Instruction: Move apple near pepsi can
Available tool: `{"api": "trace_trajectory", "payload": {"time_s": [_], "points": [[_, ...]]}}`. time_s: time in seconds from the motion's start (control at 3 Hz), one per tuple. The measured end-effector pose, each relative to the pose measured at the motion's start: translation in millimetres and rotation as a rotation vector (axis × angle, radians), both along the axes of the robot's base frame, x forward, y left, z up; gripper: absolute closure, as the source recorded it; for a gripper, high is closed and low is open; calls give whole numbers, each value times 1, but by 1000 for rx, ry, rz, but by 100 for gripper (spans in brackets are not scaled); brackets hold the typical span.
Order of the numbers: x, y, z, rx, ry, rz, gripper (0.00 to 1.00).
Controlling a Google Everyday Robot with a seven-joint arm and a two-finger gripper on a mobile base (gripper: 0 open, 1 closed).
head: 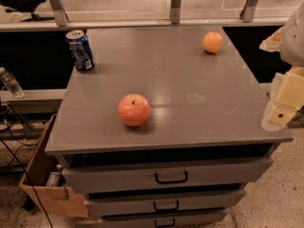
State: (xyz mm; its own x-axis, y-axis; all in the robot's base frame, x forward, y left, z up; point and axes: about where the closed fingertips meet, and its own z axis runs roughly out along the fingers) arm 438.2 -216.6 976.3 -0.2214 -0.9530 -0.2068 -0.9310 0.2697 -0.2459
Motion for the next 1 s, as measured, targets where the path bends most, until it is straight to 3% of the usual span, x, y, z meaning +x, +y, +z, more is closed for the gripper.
{"api": "trace_trajectory", "payload": {"time_s": [0.33,0.67,1.0], "points": [[0,0,0,0,0,0,0],[7,19,-14,79,11,33,0],[26,65,-45,268,43,109,0]]}}
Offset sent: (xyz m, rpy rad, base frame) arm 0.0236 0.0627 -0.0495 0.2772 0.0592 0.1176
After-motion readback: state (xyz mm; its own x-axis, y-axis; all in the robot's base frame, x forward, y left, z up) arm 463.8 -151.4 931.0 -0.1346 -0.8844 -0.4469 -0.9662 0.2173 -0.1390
